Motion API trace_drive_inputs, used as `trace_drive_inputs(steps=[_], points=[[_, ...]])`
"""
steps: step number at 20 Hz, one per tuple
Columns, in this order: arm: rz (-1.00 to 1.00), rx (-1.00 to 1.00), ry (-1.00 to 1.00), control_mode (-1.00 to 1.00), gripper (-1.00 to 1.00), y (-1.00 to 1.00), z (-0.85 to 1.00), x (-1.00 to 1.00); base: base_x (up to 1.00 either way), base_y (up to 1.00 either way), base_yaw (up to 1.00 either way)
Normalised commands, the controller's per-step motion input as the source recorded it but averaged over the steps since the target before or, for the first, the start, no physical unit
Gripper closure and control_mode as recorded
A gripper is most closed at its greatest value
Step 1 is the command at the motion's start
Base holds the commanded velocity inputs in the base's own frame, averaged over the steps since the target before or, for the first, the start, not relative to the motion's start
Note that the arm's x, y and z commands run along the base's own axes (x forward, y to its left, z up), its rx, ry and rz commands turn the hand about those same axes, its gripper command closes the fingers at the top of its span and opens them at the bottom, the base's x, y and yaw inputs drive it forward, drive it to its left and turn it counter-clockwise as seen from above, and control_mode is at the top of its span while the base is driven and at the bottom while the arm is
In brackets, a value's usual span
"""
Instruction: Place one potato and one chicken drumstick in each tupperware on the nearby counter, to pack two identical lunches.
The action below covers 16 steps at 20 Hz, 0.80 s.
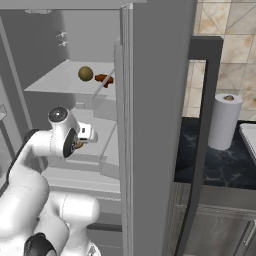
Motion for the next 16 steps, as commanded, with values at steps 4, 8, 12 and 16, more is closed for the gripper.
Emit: trace_drive_inputs(steps=[4,8,12,16], points=[[0.0,0.0,0.02,-1.0,1.0,0.0,0.83,-1.0,0.0,0.0,0.0],[0.0,0.0,0.0,-1.0,1.0,-0.12,0.63,-1.0,0.0,0.0,0.0],[-0.01,0.0,0.0,-1.0,1.0,-0.36,0.65,-0.69,0.0,0.0,0.0],[-0.04,0.0,0.0,-1.0,1.0,-0.37,0.54,-0.61,0.0,0.0,0.0]])
